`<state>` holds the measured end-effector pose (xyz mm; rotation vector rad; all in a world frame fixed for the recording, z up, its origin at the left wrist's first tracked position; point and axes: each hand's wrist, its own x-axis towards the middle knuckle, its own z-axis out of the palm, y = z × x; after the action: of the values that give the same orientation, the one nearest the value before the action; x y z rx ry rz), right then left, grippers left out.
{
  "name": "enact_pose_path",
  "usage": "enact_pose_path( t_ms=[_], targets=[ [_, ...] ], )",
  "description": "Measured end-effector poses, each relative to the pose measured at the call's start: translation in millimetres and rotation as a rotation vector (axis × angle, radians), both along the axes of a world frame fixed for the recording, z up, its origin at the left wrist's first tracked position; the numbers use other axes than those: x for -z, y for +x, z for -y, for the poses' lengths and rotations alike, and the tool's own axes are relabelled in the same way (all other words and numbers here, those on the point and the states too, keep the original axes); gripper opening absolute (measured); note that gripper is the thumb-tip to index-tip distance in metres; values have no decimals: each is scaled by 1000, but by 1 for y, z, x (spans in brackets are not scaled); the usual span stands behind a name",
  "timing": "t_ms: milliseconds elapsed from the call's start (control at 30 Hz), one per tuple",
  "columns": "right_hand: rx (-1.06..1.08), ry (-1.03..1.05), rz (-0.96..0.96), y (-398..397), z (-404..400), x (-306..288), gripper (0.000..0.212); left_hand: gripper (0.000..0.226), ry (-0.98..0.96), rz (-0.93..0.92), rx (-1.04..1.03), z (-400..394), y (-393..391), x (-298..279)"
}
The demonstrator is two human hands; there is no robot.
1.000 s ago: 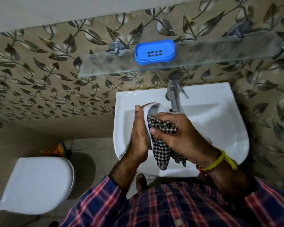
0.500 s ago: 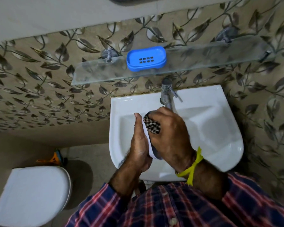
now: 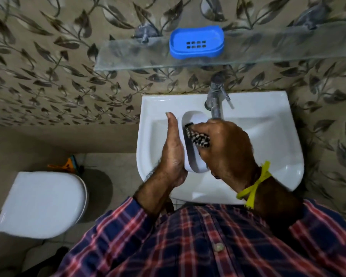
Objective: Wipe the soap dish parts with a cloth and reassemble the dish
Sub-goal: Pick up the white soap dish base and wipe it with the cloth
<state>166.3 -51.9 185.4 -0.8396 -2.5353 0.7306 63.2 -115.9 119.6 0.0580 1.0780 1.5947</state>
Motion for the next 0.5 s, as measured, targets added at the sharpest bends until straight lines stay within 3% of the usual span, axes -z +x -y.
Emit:
enact_pose_path(
  t_ms=[167,300,433,500],
  targets=[
    [-162,-50,41,-2,13,-3,39,87,-20,-2,-16,3,-11,-1],
    [-69,-15,44,-2,5,1,28,87,-83,-50,-38,1,-9,-3],
    [-236,-53,83,-4,11,-4,40,86,-63,-50,-31,3,-17,-4],
    [-181,-7,114,1,9,-1,27,86,-65,-79,-38,3,-21,-6]
  ],
)
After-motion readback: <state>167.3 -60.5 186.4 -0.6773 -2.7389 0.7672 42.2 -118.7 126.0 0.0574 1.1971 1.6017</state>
